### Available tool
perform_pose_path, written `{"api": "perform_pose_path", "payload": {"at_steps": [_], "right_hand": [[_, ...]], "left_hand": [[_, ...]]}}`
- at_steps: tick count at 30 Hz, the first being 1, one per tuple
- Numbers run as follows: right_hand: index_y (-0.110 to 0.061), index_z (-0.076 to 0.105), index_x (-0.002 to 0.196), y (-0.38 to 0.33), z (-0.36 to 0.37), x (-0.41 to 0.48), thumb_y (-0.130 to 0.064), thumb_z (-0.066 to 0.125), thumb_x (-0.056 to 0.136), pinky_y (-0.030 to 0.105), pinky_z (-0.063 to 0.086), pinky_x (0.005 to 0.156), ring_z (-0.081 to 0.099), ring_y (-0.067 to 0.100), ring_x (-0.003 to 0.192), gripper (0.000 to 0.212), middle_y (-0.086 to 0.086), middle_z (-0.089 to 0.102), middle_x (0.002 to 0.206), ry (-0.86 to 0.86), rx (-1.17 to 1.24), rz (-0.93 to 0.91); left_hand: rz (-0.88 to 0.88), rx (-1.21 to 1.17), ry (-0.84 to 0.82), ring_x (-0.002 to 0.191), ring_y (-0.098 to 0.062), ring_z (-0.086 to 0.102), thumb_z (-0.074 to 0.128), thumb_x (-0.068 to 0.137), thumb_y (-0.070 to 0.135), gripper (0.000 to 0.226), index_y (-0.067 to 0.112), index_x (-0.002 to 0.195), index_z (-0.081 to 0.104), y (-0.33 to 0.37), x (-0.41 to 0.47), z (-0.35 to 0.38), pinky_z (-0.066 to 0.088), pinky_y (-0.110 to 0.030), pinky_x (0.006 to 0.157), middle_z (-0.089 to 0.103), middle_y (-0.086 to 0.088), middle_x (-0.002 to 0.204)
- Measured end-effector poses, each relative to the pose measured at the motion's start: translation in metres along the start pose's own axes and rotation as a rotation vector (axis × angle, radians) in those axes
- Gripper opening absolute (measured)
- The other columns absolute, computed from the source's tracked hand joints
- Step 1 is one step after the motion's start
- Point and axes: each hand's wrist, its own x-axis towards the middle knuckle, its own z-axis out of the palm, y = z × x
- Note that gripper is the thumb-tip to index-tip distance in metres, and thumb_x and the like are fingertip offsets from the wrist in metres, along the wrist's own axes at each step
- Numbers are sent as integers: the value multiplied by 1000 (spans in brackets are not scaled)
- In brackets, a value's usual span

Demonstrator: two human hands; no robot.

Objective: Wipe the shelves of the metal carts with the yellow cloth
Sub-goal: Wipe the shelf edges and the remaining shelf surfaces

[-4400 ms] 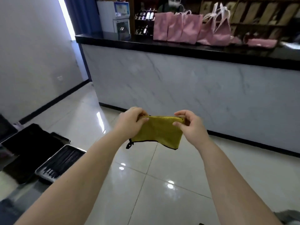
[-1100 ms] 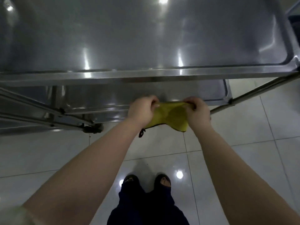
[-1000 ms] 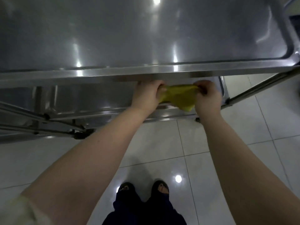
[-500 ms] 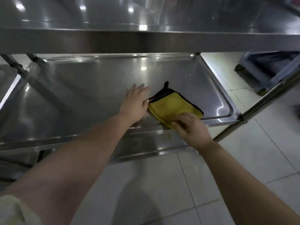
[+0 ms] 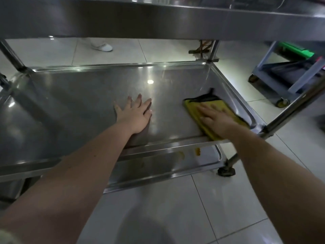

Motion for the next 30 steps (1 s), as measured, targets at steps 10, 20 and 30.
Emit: {"api": "perform_pose_path", "payload": {"at_steps": [10,20,30], "right_hand": [[-43,-4,154,-110,26,28,-50,16,102,64,-6,115,-9,34,150,56,-16,-10,163,30,-53,50],[-48,4,153,34,3,25,-54,21,101,55,-1,119,0,26,151,55,-15,-3,164,106,26,363],[-43,-5,154,-129,34,-1,-49,12,102,61,-9,115,-11,31,150,54,-17,-11,162,46,-38,27]], "left_hand": [[-32,12,61,151,-25,-4,11,103,45,51,42,154,4,2,-1,9,-6,-70,111,-2,10,164],[-48,-10,94,151,-21,-1,14,103,43,52,36,155,8,0,-5,11,-5,-66,114,3,13,164],[-61,-17,74,151,-22,2,14,104,40,51,33,155,11,4,-14,7,1,-65,114,4,11,164]]}}
